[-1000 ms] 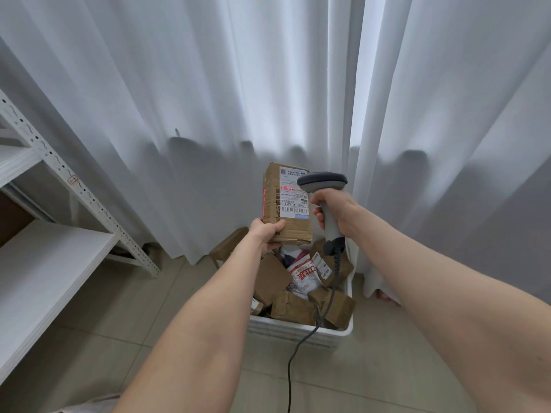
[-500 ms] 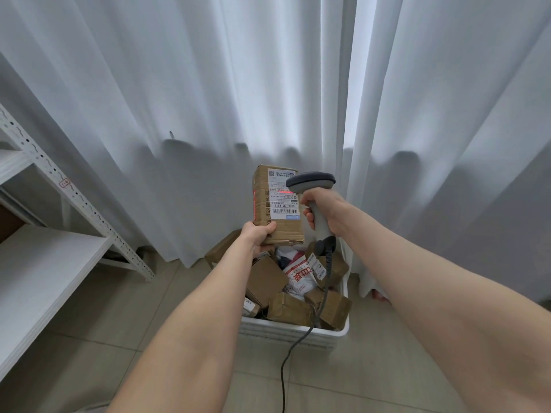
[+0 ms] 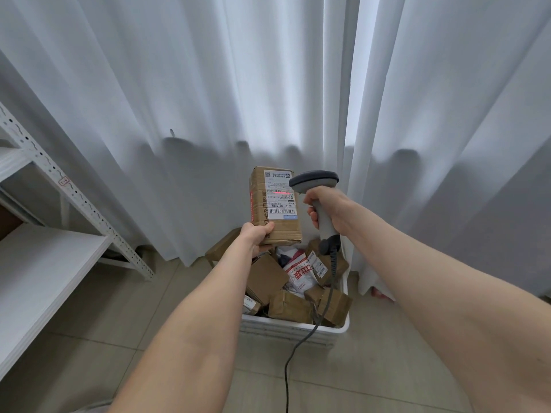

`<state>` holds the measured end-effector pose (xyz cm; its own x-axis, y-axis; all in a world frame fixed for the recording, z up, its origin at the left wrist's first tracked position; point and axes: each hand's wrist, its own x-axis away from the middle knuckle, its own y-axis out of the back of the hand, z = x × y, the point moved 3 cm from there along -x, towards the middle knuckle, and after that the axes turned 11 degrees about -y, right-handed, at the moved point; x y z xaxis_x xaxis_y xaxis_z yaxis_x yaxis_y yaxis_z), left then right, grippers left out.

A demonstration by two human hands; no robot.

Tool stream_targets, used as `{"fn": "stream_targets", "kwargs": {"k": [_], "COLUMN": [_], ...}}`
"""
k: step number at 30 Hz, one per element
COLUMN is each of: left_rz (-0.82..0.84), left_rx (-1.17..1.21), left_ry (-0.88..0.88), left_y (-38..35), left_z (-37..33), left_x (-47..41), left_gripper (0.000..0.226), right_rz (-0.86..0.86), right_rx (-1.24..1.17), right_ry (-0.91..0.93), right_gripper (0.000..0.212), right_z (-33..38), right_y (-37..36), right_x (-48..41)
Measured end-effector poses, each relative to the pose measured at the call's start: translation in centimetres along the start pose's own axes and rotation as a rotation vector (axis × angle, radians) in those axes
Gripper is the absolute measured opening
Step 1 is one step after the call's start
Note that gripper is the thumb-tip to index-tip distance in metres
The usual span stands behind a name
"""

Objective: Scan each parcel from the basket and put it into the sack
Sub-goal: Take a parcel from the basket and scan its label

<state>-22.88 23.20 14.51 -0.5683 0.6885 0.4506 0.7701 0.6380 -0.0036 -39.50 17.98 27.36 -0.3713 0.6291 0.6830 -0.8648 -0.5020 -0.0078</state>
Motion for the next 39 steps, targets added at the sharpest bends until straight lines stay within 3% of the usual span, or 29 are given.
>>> {"fn": "stream_targets", "kwargs": {"k": [39], "left_rz": [-0.011], "left_rx": [0.045], "left_ry": [-0.025], "left_y": [2.7], "left_z": [-1.3], "left_x": [-1.0], "left_gripper": [0.046], "right_rz": [0.049], "right_rx": [0.068], "right_ry": [-0.023], "right_gripper": [0.003], "right_z": [-1.4], "right_y": [-2.2], "right_x": [0.5]}}
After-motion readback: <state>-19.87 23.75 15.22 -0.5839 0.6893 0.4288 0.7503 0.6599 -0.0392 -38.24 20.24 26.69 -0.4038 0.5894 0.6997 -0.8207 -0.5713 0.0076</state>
